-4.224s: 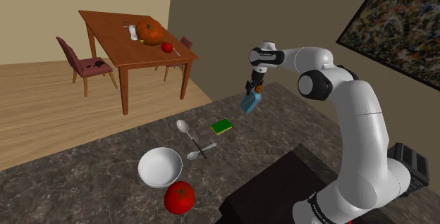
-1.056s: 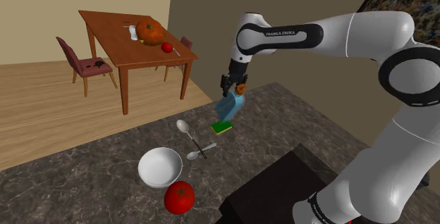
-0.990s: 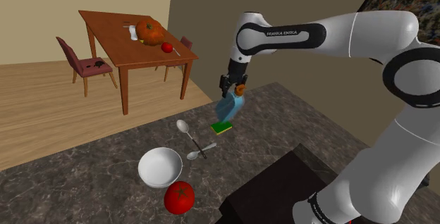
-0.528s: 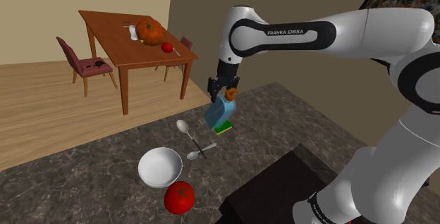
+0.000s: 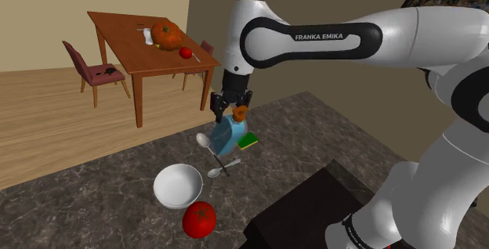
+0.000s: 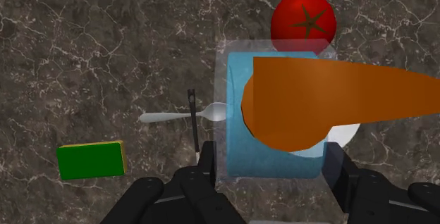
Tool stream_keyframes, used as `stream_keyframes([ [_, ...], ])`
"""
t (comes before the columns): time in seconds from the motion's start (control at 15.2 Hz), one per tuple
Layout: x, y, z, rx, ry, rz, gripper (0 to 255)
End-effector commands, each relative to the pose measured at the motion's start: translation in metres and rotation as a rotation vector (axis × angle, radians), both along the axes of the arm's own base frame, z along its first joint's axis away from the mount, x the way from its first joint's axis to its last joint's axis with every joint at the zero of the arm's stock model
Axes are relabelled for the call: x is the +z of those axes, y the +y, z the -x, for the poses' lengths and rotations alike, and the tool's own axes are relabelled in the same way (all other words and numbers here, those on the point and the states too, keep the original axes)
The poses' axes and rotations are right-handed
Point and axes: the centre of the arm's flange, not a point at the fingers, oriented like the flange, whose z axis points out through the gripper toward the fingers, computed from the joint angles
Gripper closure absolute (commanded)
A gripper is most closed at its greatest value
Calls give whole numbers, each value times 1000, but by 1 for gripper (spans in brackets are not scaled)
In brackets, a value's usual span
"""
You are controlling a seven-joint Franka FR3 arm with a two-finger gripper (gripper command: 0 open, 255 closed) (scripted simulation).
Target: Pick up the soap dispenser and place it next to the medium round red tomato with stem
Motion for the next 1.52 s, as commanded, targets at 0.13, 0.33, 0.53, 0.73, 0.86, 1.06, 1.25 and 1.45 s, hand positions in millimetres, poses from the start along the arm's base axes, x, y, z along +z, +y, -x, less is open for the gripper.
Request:
stream_keyframes([
  [0.13,6,48,14,-2,0,0,255],
  [0.33,12,85,25,-2,0,0,255],
  [0.53,17,123,37,-2,0,0,255],
  [0.73,23,160,48,-2,0,0,255],
  [0.86,27,185,56,-2,0,0,255],
  [1.06,33,223,68,-2,0,0,255],
  [1.25,39,260,79,-2,0,0,255],
  [1.45,37,282,86,-2,0,0,255],
])
